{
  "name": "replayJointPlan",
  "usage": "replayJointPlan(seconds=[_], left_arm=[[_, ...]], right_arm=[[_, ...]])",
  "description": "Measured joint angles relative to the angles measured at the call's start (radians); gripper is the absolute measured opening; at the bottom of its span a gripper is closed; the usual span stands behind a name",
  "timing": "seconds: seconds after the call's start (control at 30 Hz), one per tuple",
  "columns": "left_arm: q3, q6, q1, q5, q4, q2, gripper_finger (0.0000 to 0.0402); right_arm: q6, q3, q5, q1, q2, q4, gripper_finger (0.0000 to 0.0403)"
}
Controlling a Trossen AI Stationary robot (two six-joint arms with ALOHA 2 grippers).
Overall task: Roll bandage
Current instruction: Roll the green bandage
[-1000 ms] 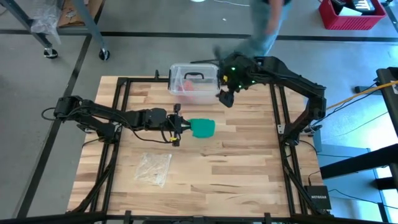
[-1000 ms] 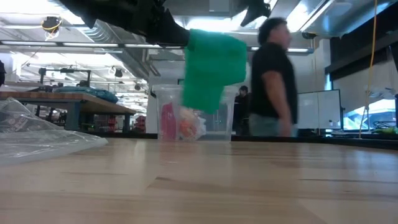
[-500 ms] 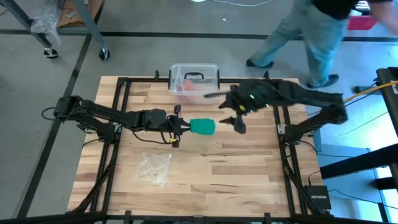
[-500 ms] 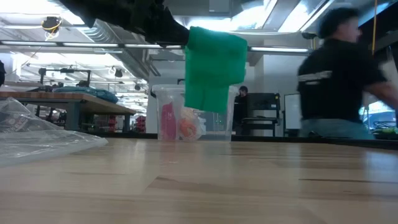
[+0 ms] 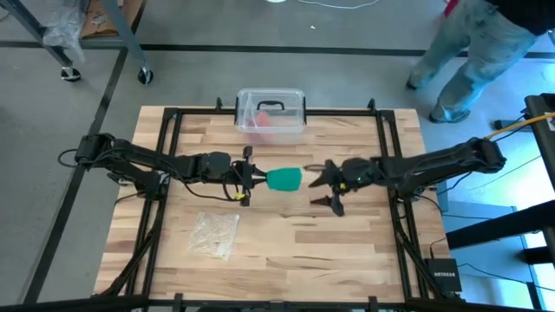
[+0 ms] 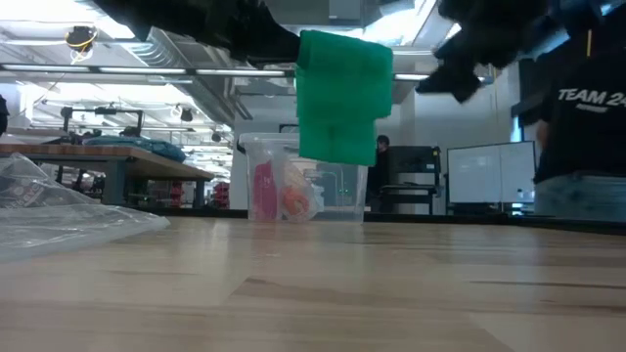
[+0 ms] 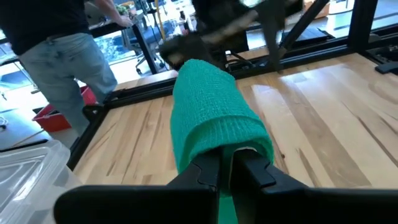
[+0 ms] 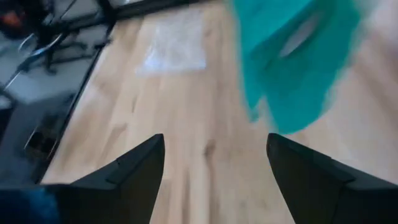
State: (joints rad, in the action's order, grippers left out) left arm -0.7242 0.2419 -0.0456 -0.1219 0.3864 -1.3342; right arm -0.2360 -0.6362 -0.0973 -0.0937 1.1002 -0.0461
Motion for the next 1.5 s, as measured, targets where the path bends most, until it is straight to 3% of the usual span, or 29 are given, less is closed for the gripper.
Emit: replayJointPlan(seconds=[0.13, 0.27, 0.47, 0.57, 0.67, 0.87, 0.93, 1.17, 1.37, 1.5], left_arm=[[0.000, 0.001, 0.000, 0.000, 0.000, 0.000, 0.0011], [0.000, 0.002, 0.000, 0.000, 0.000, 0.000, 0.0010], [0.000, 0.005, 0.000, 0.000, 0.001, 0.000, 0.0010], [0.000, 0.004, 0.000, 0.000, 0.000, 0.000, 0.0010], [0.000, 0.005, 0.000, 0.000, 0.000, 0.000, 0.0011], [0.000, 0.006, 0.000, 0.000, -0.002, 0.000, 0.0011], [0.000, 0.007, 0.000, 0.000, -0.003, 0.000, 0.0011], [0.000, 0.013, 0.000, 0.000, -0.011, 0.000, 0.0011], [0.000, 0.043, -0.011, 0.025, -0.013, 0.000, 0.0011], [0.000, 0.073, -0.026, 0.072, -0.016, 0.000, 0.0011]], right_arm=[[0.001, 0.041, 0.009, 0.003, 0.042, 0.059, 0.0285], [0.008, 0.043, 0.115, 0.002, 0.099, 0.191, 0.0285], [0.066, 0.042, 0.113, 0.002, 0.179, 0.340, 0.0283], [0.068, 0.042, 0.113, 0.002, 0.195, 0.361, 0.0265], [0.068, 0.042, 0.113, 0.002, 0.196, 0.372, 0.0215], [0.085, 0.012, 0.048, 0.002, 0.196, 0.387, 0.0049], [0.092, -0.017, 0.040, -0.001, 0.195, 0.352, 0.0014], [0.225, -0.234, 0.075, -0.032, 0.123, 0.172, 0.0018], [0.397, -0.425, 0.308, 0.035, 0.110, 0.042, 0.0011], [0.406, -0.435, 0.360, 0.148, 0.110, 0.016, 0.0015]])
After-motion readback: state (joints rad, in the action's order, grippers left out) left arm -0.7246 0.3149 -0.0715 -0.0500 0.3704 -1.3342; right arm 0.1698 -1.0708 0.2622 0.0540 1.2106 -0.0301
